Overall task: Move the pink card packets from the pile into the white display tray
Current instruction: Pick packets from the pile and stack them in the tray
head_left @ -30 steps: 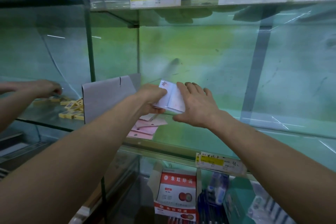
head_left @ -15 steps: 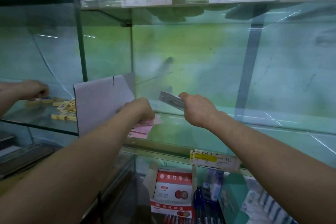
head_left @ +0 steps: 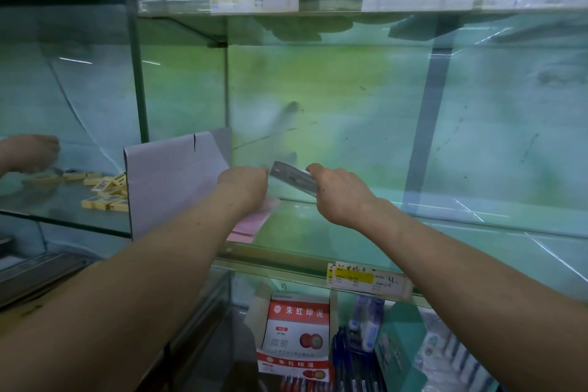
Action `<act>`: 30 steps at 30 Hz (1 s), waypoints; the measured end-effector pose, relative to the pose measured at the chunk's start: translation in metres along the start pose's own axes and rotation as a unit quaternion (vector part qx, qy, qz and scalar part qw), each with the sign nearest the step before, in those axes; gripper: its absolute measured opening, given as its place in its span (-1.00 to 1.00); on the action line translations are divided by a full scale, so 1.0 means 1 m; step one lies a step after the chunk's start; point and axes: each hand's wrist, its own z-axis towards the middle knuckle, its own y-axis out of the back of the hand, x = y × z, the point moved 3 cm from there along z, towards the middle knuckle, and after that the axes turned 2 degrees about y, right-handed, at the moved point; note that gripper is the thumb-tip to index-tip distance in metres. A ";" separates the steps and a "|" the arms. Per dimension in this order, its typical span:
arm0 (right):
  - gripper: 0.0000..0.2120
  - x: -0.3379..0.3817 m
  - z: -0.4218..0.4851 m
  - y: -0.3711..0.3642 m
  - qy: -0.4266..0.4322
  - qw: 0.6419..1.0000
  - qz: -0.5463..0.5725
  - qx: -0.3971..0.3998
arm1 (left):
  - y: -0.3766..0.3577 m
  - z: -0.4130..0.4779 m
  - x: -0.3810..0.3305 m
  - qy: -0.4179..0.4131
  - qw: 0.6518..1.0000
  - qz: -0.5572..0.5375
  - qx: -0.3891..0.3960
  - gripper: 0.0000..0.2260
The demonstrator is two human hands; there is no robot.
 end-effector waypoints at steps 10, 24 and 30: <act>-0.68 0.010 -0.005 0.000 0.014 1.000 -0.017 -0.003 | 0.004 -0.007 0.019 0.016 0.996 0.059 -0.065 -0.63; -0.72 -0.043 -0.057 0.031 -0.026 0.998 -0.055 -0.022 | 0.049 -0.027 -0.047 -0.051 0.979 -0.061 -0.189 -0.69; -0.74 -0.093 -0.117 0.065 -0.082 0.993 -0.074 -0.036 | 0.074 -0.057 -0.118 -0.118 0.971 -0.064 -0.197 -0.71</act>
